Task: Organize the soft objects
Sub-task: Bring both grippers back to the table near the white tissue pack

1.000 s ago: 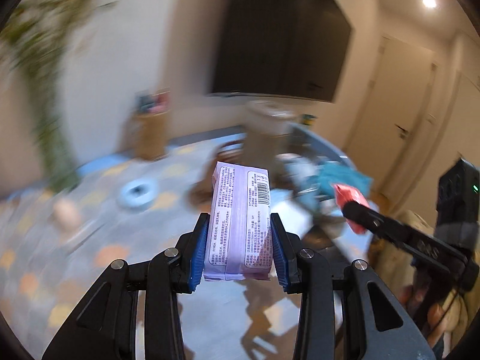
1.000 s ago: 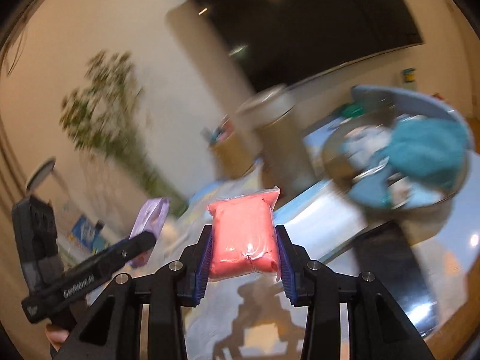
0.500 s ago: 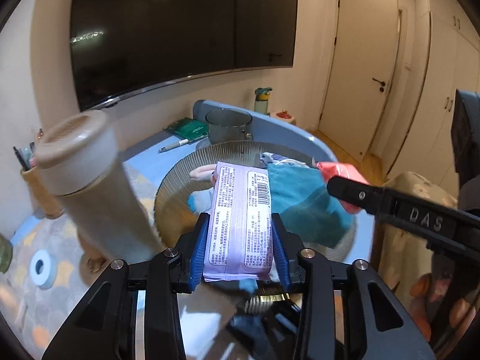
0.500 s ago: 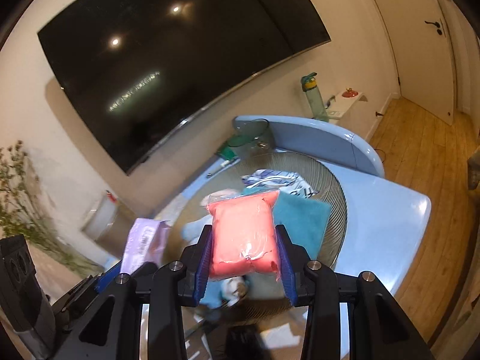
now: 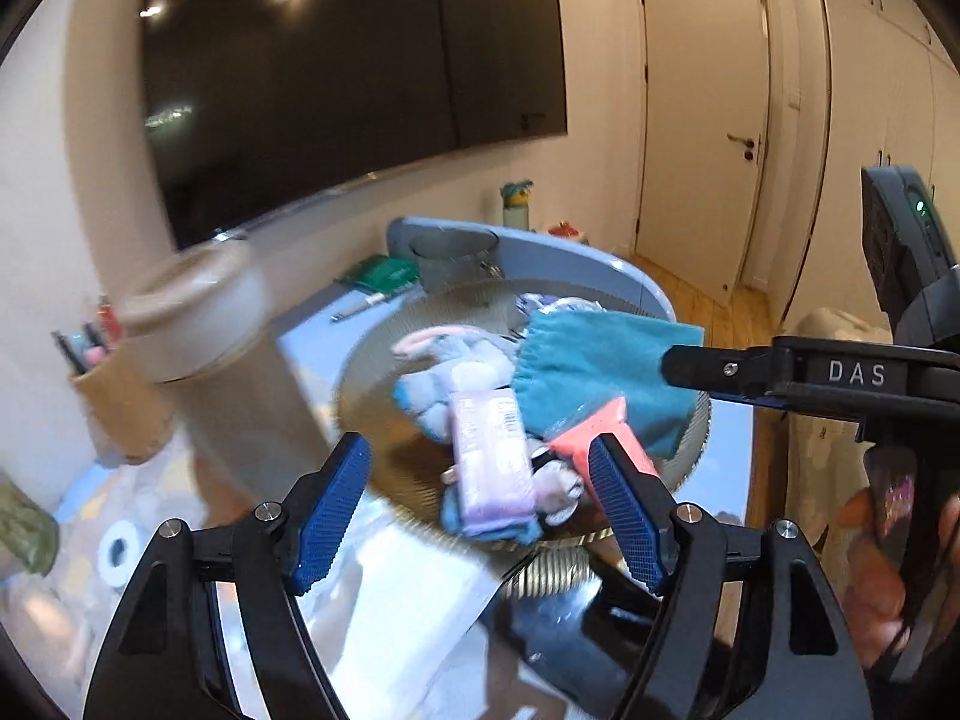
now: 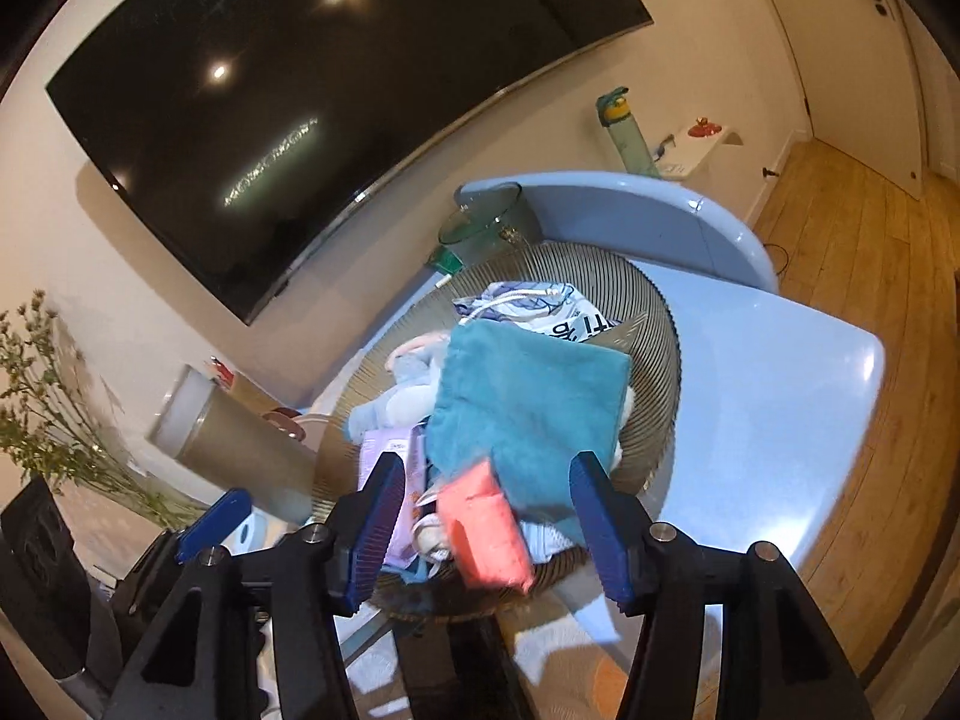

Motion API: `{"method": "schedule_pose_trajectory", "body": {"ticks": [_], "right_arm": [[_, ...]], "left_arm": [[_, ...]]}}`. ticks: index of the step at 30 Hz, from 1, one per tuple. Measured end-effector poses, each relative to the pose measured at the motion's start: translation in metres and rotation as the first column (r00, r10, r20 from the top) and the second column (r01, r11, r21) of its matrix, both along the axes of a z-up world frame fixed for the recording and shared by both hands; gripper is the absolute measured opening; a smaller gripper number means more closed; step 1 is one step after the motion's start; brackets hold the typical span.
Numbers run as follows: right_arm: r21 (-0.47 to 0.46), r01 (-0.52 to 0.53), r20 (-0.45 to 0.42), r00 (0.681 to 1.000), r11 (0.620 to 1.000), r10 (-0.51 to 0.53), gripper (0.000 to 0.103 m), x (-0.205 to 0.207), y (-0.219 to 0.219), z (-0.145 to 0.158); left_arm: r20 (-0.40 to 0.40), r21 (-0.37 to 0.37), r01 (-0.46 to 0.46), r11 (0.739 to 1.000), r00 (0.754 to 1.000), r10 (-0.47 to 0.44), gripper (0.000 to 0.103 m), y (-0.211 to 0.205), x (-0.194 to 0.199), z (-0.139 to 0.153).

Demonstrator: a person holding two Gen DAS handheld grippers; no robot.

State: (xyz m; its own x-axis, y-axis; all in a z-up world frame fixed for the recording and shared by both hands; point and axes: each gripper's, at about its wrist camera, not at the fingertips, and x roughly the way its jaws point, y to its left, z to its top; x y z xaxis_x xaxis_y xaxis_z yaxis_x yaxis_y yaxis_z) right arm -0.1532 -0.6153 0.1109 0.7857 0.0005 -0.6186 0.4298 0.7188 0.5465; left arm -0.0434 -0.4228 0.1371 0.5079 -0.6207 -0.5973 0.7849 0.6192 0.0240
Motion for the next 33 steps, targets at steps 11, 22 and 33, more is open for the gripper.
{"method": "schedule_pose_trajectory", "body": {"ticks": [11, 22, 33], "right_arm": [[-0.099, -0.237, 0.092, 0.965, 0.966, 0.246, 0.078, -0.006, 0.121, 0.042], [-0.1, -0.635, -0.083, 0.772, 0.766, 0.63, 0.087, 0.069, 0.356, -0.028], [-0.256, -0.628, -0.291, 0.775, 0.734, 0.562, 0.09, 0.118, 0.381, -0.084]], "left_arm": [[-0.045, -0.106, -0.308, 0.946, 0.951, 0.304, 0.086, 0.201, 0.01, 0.029], [-0.052, 0.113, -0.679, 0.726, 0.725, 0.687, 0.086, 0.356, 0.04, -0.09], [-0.222, 0.035, -0.727, 0.686, 0.663, 0.715, 0.087, 0.392, 0.051, -0.111]]}}
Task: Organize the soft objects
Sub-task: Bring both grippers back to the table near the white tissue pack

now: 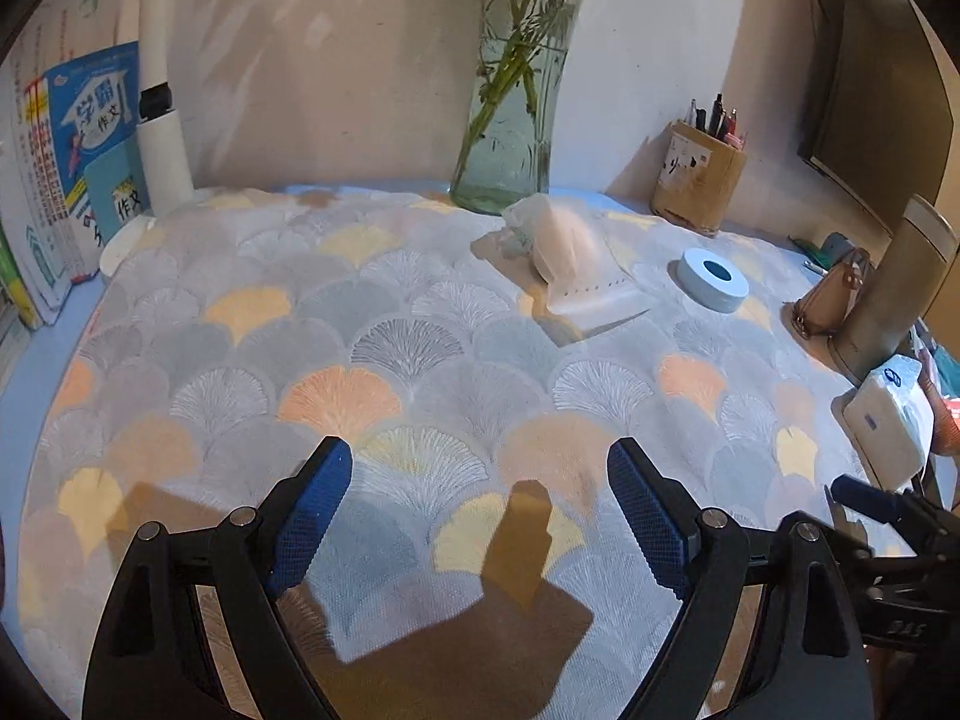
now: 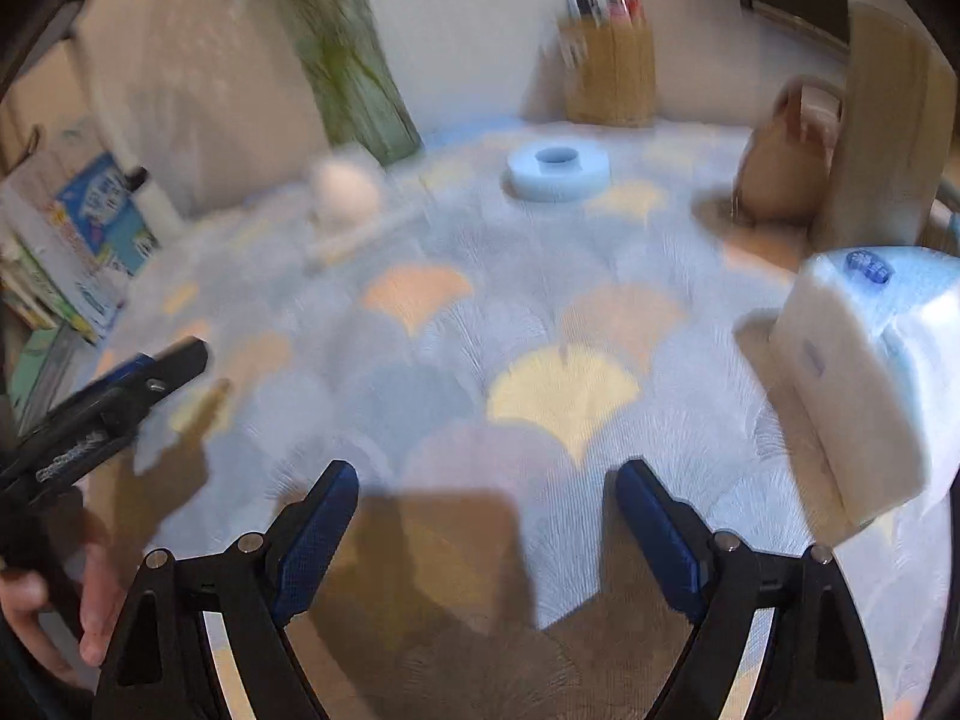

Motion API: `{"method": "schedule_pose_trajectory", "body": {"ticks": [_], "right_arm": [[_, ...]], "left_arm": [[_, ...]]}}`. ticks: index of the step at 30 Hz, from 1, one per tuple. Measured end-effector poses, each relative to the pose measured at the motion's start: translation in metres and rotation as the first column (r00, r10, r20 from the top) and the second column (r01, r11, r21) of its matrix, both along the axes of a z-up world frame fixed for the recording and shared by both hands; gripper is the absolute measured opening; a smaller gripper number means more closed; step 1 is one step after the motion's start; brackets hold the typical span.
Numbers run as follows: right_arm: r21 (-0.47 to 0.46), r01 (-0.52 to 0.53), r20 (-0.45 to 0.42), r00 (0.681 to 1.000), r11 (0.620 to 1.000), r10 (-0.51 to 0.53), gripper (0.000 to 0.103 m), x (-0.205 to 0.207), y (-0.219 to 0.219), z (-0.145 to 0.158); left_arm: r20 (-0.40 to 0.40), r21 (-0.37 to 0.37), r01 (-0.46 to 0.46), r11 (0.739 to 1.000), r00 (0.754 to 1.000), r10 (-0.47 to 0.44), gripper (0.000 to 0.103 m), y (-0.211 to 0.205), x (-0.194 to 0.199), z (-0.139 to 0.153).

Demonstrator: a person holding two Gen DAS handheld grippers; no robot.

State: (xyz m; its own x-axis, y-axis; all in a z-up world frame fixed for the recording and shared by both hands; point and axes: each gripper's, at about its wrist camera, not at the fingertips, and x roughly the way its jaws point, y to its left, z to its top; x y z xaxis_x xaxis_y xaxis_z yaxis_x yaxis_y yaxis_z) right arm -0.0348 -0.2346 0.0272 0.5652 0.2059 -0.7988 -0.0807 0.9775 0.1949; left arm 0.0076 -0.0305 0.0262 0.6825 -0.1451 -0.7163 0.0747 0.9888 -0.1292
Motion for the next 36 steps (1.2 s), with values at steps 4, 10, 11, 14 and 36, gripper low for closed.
{"method": "schedule_pose_trajectory", "body": {"ticks": [4, 10, 11, 14, 36], "right_arm": [[0.027, 0.002, -0.012, 1.0, 1.0, -0.002, 0.1, -0.001, -0.005, -0.001], [-0.078, -0.015, -0.028, 1.0, 0.997, 0.013, 0.103, 0.002, 0.011, -0.004], [-0.104, -0.017, -0.033, 0.999, 0.994, 0.014, 0.103, 0.003, 0.014, -0.005], [-0.159, -0.022, -0.039, 0.999, 0.987, 0.016, 0.103, 0.005, 0.02, -0.008], [-0.153, -0.025, -0.039, 0.999, 0.988, 0.019, 0.103, 0.004, 0.02, -0.007]], "left_arm": [[-0.001, 0.01, 0.013, 1.0, 1.0, -0.013, 0.087, -0.003, -0.002, -0.001], [-0.001, -0.002, -0.011, 1.0, 1.0, 0.011, 0.087, 0.003, -0.002, -0.001], [-0.011, -0.011, -0.011, 1.0, 1.0, 0.011, 0.087, 0.004, -0.001, -0.002], [-0.028, -0.038, -0.012, 0.999, 1.0, 0.011, 0.087, 0.009, 0.002, -0.003], [-0.033, 0.014, -0.138, 0.99, 0.99, 0.139, 0.087, 0.019, 0.004, -0.003]]}}
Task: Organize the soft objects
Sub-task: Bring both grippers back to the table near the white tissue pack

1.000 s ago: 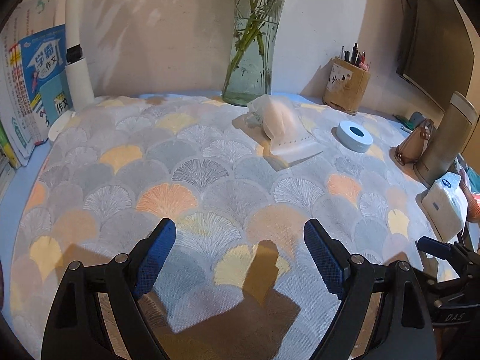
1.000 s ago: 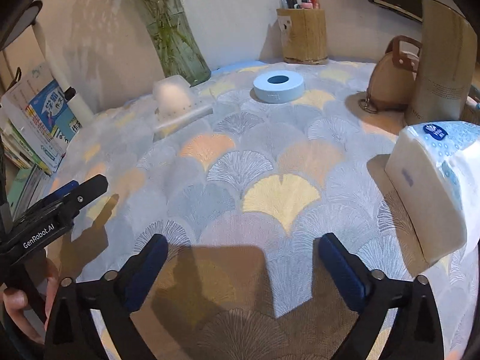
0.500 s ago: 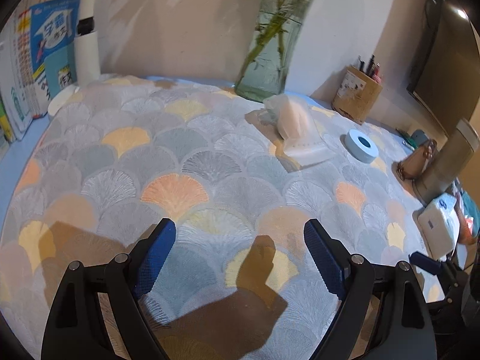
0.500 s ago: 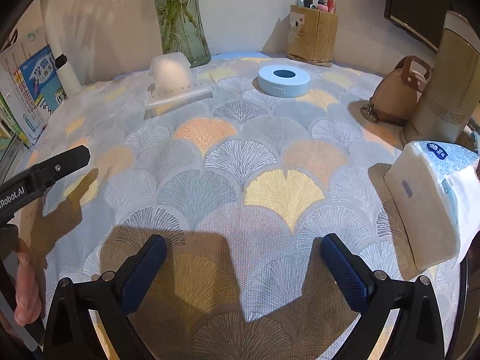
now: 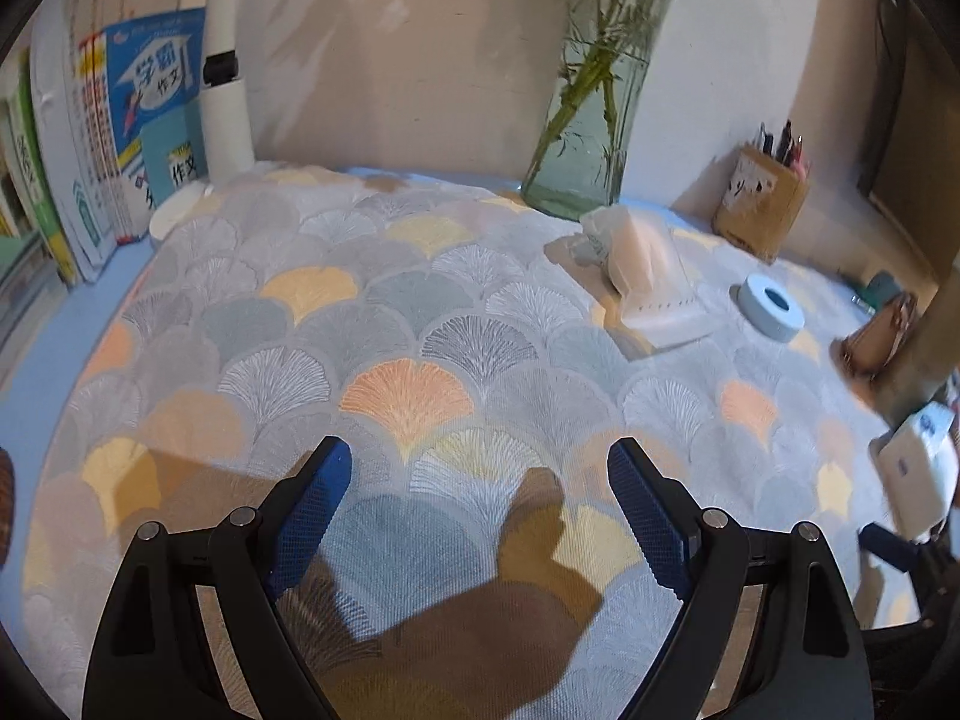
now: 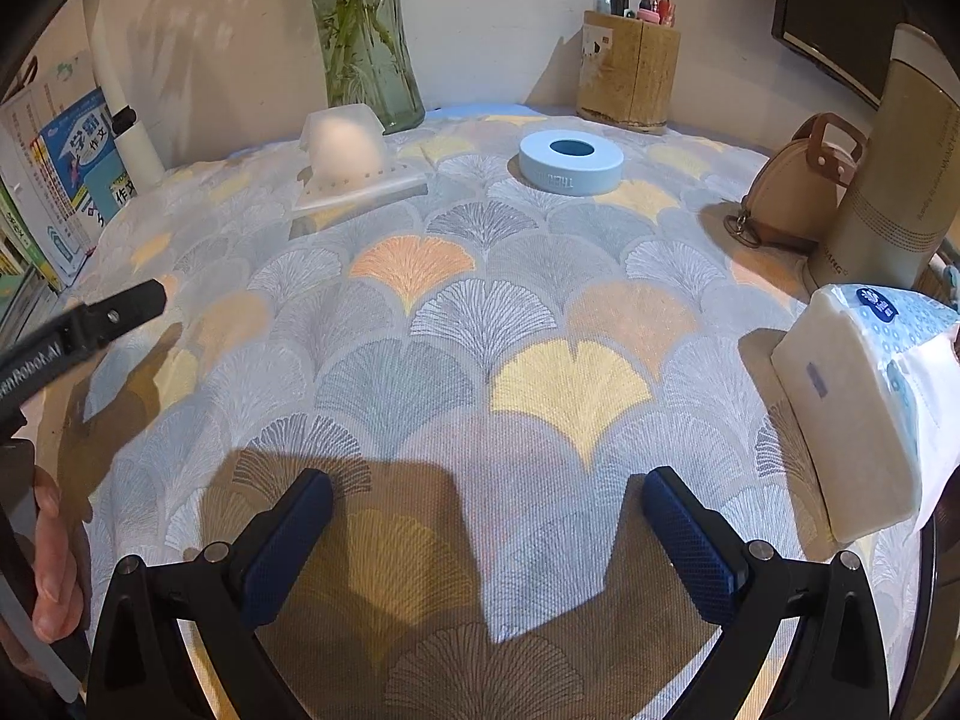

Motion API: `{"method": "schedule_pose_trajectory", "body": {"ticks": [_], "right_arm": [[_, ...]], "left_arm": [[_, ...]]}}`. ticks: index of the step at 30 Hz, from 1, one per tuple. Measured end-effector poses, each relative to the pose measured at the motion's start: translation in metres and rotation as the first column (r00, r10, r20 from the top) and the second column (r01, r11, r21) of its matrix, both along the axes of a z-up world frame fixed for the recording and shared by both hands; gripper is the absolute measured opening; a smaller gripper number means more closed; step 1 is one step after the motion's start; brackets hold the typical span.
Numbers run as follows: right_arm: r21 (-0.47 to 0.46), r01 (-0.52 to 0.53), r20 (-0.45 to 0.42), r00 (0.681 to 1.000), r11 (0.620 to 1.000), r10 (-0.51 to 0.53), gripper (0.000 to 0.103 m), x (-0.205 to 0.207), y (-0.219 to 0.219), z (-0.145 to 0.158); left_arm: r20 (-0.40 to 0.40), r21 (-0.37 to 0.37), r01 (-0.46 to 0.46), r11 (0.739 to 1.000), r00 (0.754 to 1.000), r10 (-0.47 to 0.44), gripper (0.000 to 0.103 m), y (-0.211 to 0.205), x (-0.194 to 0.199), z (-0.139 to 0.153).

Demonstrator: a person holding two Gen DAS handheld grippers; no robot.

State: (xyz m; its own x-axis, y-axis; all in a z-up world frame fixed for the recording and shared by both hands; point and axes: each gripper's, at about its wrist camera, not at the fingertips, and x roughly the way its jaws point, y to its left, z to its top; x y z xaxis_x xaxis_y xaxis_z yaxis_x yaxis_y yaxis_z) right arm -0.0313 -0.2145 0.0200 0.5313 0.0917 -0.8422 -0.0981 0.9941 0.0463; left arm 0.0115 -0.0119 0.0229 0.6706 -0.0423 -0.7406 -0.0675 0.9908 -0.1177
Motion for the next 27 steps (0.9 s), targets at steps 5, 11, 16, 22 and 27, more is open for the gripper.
{"method": "schedule_pose_trajectory", "body": {"ticks": [5, 11, 16, 22, 27], "right_arm": [[-0.005, 0.003, 0.001, 1.0, 1.0, -0.003, 0.103, -0.001, 0.0, 0.0], [-0.01, 0.017, 0.003, 1.0, 1.0, -0.017, 0.103, -0.004, 0.0, 0.0], [-0.009, 0.015, 0.002, 1.0, 1.0, -0.015, 0.103, -0.004, -0.002, 0.0], [-0.012, 0.021, -0.001, 1.0, 1.0, -0.021, 0.103, -0.005, -0.004, 0.0], [-0.017, 0.024, -0.006, 1.0, 1.0, -0.024, 0.103, -0.003, -0.004, -0.001]], "left_arm": [[-0.034, -0.023, -0.009, 1.0, 0.999, 0.008, 0.087, 0.005, 0.003, -0.002], [-0.016, 0.016, -0.066, 0.998, 0.998, 0.066, 0.087, 0.004, -0.002, -0.001], [-0.016, 0.136, 0.025, 0.99, 1.0, -0.023, 0.088, -0.021, -0.001, 0.001], [-0.091, 0.14, 0.094, 0.986, 0.992, -0.082, 0.089, -0.029, 0.005, -0.008], [-0.131, 0.156, 0.102, 0.983, 0.988, -0.082, 0.102, -0.033, 0.009, -0.013]]}}
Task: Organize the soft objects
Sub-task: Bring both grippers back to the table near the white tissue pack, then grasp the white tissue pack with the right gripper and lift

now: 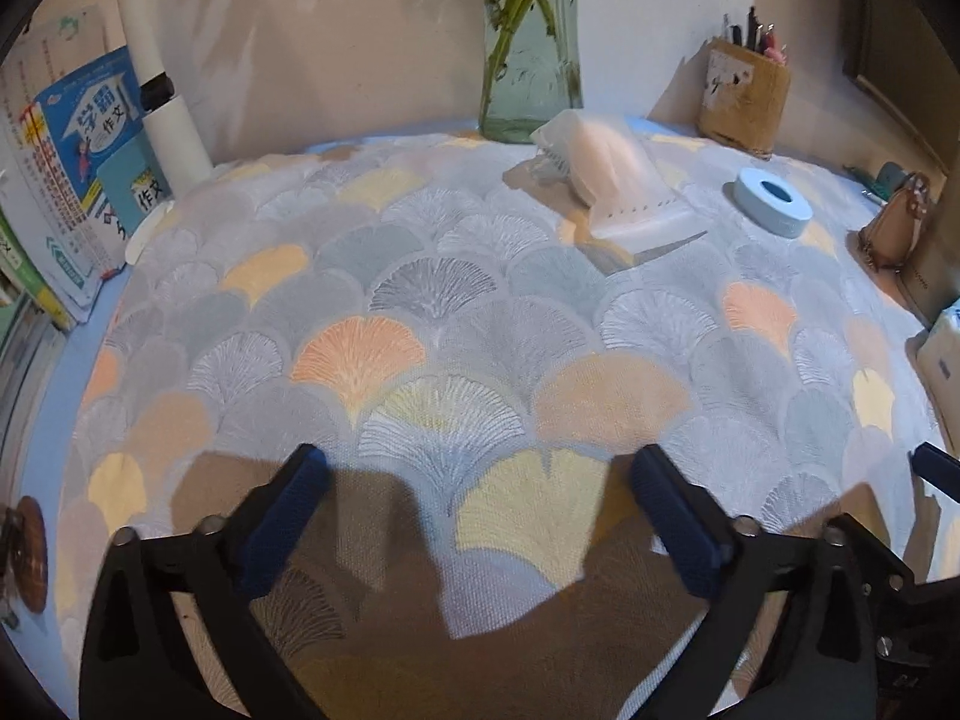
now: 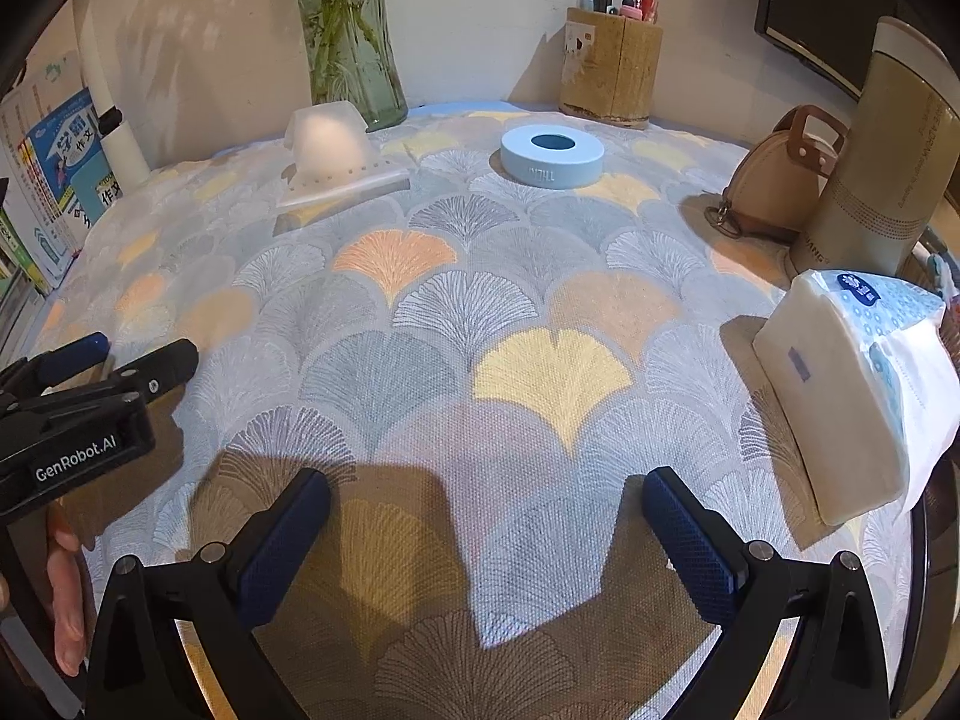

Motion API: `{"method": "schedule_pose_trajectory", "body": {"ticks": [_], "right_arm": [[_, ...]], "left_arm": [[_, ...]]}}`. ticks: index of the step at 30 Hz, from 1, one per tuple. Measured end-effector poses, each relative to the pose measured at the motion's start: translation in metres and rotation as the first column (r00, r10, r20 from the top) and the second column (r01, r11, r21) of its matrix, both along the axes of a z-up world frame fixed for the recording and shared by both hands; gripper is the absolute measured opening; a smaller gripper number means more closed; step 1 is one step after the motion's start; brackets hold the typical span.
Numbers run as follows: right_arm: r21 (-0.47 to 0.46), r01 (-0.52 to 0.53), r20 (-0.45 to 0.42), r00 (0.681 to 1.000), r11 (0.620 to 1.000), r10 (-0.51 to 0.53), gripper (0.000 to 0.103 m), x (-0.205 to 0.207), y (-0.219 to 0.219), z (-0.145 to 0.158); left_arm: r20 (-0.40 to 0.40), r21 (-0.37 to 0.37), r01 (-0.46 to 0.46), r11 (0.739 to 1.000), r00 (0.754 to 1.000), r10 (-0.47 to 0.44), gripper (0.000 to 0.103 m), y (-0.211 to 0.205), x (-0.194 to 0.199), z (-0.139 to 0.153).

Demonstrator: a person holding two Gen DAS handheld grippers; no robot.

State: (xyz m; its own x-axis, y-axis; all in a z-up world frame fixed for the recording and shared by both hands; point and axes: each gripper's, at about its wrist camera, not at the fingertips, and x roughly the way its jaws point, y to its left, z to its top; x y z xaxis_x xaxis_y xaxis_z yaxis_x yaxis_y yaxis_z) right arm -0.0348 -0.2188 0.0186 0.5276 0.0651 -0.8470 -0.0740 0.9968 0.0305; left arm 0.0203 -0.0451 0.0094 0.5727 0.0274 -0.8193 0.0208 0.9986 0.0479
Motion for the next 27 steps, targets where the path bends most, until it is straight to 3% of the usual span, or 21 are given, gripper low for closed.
{"method": "schedule_pose_trajectory", "body": {"ticks": [10, 17, 21, 24, 27], "right_arm": [[0.011, 0.001, -0.005, 1.0, 1.0, -0.001, 0.103, 0.001, 0.0, -0.001], [0.004, -0.021, -0.014, 1.0, 1.0, 0.021, 0.103, -0.002, 0.002, -0.001], [0.005, -0.027, -0.017, 0.999, 1.0, 0.027, 0.103, -0.002, 0.001, -0.001], [0.01, -0.034, -0.033, 0.999, 0.999, 0.034, 0.103, -0.001, 0.0, -0.001], [0.027, -0.066, -0.075, 0.995, 0.997, 0.068, 0.103, 0.005, 0.002, 0.003]], "left_arm": [[-0.038, -0.058, 0.005, 0.998, 0.999, -0.007, 0.103, 0.006, 0.01, -0.003], [-0.051, -0.048, 0.041, 0.998, 0.998, -0.044, 0.103, 0.005, 0.009, -0.002], [-0.111, -0.061, 0.047, 0.997, 0.992, -0.054, 0.102, 0.011, 0.01, 0.003], [-0.065, -0.121, 0.056, 0.991, 0.996, -0.064, 0.102, 0.025, 0.018, 0.02], [0.007, -0.126, 0.017, 0.992, 1.0, -0.016, 0.102, 0.036, 0.046, 0.037]]}}
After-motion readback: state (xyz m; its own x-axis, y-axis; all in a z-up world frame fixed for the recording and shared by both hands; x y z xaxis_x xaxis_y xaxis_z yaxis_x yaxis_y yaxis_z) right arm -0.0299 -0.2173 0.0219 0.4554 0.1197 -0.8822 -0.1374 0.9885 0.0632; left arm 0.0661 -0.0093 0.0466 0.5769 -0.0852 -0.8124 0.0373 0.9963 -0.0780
